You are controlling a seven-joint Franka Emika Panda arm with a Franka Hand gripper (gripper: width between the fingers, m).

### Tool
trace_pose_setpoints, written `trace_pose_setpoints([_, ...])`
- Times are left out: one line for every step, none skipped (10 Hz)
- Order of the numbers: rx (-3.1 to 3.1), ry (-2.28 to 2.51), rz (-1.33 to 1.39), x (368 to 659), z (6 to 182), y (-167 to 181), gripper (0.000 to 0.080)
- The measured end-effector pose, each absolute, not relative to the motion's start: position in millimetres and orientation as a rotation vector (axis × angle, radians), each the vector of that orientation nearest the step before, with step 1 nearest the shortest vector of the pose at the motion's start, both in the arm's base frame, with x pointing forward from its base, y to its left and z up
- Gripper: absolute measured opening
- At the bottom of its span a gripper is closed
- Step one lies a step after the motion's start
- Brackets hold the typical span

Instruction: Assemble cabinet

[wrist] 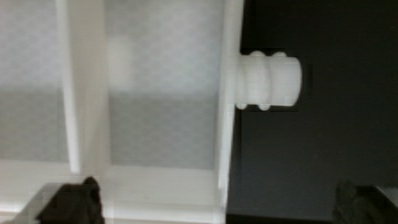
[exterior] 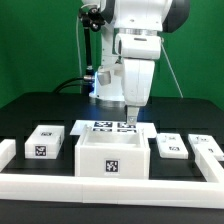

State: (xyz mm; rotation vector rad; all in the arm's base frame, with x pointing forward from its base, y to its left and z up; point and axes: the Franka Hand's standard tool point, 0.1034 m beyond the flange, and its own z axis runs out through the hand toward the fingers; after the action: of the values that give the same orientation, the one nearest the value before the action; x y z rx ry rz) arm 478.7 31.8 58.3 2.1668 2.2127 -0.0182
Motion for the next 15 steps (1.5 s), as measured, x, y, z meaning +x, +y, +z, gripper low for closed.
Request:
trace_pose_setpoints([2.176, 2.218, -0.029, 476, 49.7, 32, 0.065])
trace_pose_setpoints([2.182, 2.217, -0.032, 476, 44.9, 30, 0.065])
trace_pose_setpoints([2.188, 2.216, -0.029, 476, 37.2, 29, 0.065])
trace_pose_setpoints([2.194, 2.221, -0.036, 474, 30.2, 29, 0.065])
trace_pose_setpoints([2.198, 2.224, -0.042, 472, 27.0, 29, 0.065])
trace_pose_setpoints([2.199, 2.224, -0.044, 472, 26.5, 29, 0.065])
trace_pose_setpoints([2.199, 2.224, -0.044, 472, 26.5, 29, 0.0521])
trace_pose_setpoints([2.199, 2.225, -0.044, 472, 26.2, 29, 0.0521])
trace_pose_setpoints([2.199, 2.225, -0.045, 471, 26.0, 29, 0.0381])
trace_pose_setpoints([2.2, 2.225, -0.046, 471, 25.7, 29, 0.024])
trace_pose_setpoints([2.2, 2.225, -0.046, 471, 25.4, 29, 0.024])
trace_pose_setpoints([2.2, 2.226, -0.047, 471, 25.1, 29, 0.0071])
trace_pose_setpoints([2.2, 2.226, -0.047, 471, 25.1, 29, 0.0028])
trace_pose_setpoints([2.2, 2.226, -0.047, 471, 25.1, 29, 0.0028])
trace_pose_setpoints([2.2, 2.226, -0.047, 471, 25.1, 29, 0.0028])
